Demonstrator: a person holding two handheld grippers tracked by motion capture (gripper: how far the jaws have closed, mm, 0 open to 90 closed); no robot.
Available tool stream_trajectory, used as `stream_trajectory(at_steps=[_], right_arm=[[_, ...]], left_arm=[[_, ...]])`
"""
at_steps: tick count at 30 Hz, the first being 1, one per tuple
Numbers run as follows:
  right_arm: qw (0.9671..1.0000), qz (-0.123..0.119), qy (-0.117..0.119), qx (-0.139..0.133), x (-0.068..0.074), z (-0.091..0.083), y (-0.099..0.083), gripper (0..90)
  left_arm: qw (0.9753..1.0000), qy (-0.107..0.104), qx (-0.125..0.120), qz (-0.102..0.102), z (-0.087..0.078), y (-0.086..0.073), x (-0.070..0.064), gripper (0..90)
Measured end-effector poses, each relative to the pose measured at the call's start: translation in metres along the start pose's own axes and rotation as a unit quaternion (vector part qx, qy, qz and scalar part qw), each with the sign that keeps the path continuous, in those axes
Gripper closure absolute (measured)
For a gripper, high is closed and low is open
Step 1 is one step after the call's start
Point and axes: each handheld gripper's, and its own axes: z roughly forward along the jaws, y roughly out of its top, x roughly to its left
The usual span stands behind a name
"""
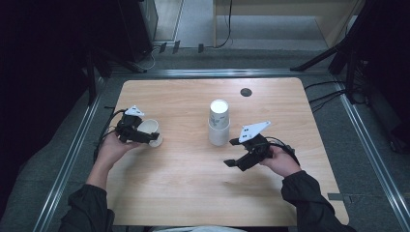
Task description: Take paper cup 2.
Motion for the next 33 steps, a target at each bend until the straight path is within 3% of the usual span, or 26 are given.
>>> stream_trajectory(at_steps=[7,19,22,28,33], right_arm=[[0.9998,0.019,-0.009,0.002,-0.002,-0.001,0.005,14.8],[0.9986,0.032,-0.028,-0.032,-0.008,-0.016,0.013,14.1],[0.9984,0.034,-0.027,-0.036,-0.010,-0.019,0.014,14.1],[0.9979,0.037,-0.044,-0.031,-0.012,-0.025,0.018,14.9],[0.9961,0.049,-0.062,-0.039,-0.021,-0.034,0.022,15.3]], left_arm=[[1.0000,-0.006,0.003,-0.007,0.004,-0.003,0.005,20.5],[0.9996,-0.024,0.006,-0.014,0.006,-0.002,0.003,12.4],[0.9994,-0.029,0.004,-0.018,0.004,0.000,0.002,9.9],[0.9984,-0.049,-0.009,-0.028,-0.003,0.003,0.000,5.2],[0.9978,-0.053,-0.021,-0.034,-0.013,0.001,0.001,5.1]])
